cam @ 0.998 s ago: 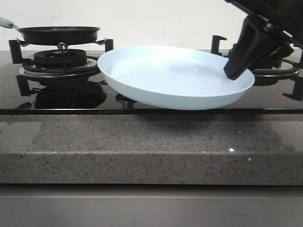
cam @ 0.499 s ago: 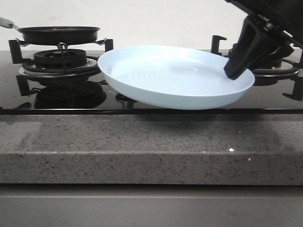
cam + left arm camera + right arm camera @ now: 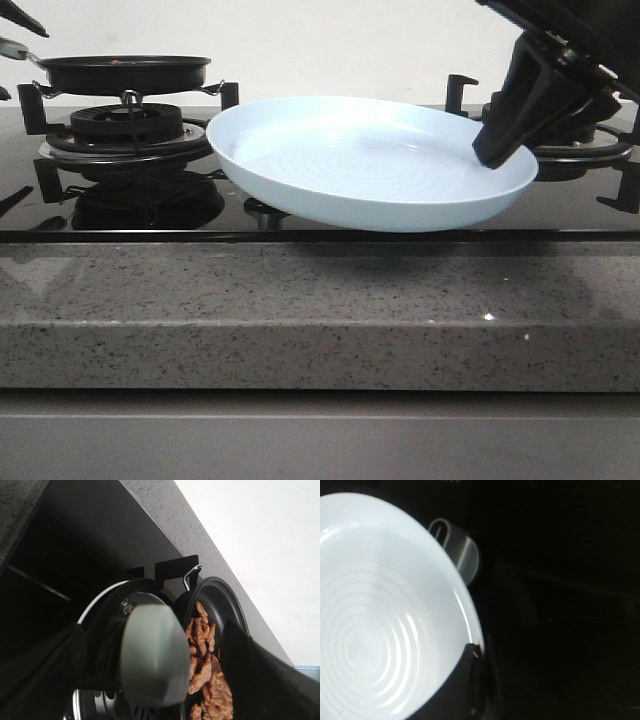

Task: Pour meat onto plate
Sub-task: 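Grasp the pale green handle of the black frying pan with the left gripper, then lift the pan with the left gripper and move it over the plate, then tilt the pan with the left gripper, tipping the meat onto the plate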

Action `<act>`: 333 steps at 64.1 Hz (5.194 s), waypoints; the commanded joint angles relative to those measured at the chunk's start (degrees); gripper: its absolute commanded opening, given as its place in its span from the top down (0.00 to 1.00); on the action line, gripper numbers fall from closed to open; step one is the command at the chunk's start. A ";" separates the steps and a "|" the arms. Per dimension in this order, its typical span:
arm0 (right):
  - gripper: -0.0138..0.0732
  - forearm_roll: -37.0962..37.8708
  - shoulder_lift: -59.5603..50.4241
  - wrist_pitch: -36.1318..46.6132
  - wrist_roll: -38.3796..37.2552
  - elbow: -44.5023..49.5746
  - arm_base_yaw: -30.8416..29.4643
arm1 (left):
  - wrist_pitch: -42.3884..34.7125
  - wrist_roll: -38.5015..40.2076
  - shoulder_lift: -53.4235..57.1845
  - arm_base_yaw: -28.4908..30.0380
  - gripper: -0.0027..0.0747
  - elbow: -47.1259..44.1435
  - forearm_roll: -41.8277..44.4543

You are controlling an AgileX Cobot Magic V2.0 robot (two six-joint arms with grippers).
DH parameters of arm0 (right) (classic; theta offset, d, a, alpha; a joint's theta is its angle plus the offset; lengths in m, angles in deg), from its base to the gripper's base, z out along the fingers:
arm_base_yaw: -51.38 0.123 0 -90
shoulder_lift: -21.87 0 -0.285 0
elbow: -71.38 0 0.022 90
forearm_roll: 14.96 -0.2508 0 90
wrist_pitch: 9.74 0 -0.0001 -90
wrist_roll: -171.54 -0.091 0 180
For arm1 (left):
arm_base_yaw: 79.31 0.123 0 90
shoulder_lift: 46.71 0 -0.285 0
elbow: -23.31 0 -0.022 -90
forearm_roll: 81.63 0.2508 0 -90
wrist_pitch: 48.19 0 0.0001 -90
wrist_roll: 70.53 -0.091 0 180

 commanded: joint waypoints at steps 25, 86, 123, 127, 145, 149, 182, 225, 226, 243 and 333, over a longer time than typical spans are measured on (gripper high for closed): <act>0.86 -2.23 -1.77 0.97 0.55 -1.64 0.21 | -0.52 0.30 3.09 1.14 0.50 2.19 -3.69; 0.86 -2.23 -1.77 0.97 0.55 -1.64 0.21 | 3.49 -0.35 3.09 2.54 0.72 2.19 -7.76; 0.86 -2.23 -1.77 0.97 0.55 -1.64 0.21 | 6.43 -0.69 3.09 2.54 0.99 2.19 -9.18; 0.86 -2.23 -1.77 0.97 0.55 -1.64 0.21 | 7.49 -1.35 3.09 2.68 0.99 2.19 -10.66; 0.86 -2.23 -1.77 0.97 0.55 -1.64 0.21 | 10.13 -1.78 3.09 2.73 0.99 5.28 -12.71; 0.86 -2.23 -1.77 0.97 0.55 -1.64 0.21 | 10.94 -1.78 3.09 2.73 0.99 6.63 -13.00; 0.86 -2.23 -1.77 0.97 0.55 -1.64 0.21 | 16.51 -3.03 4.82 1.90 0.99 10.29 -17.92; 0.86 -2.23 -1.77 0.97 0.55 -1.64 0.21 | 14.67 -8.43 15.23 -13.59 0.99 8.90 -13.48; 0.86 -2.23 -1.77 0.97 0.55 -1.64 0.21 | 14.50 -8.43 15.52 -14.04 0.99 8.90 -12.64; 0.86 -2.23 -1.77 0.97 0.55 -1.64 0.21 | 8.23 -9.71 18.72 -20.49 0.99 8.80 -1.60; 0.86 -2.23 -1.77 0.97 0.55 -1.64 0.21 | -2.53 -10.38 31.48 -47.61 0.99 8.80 45.72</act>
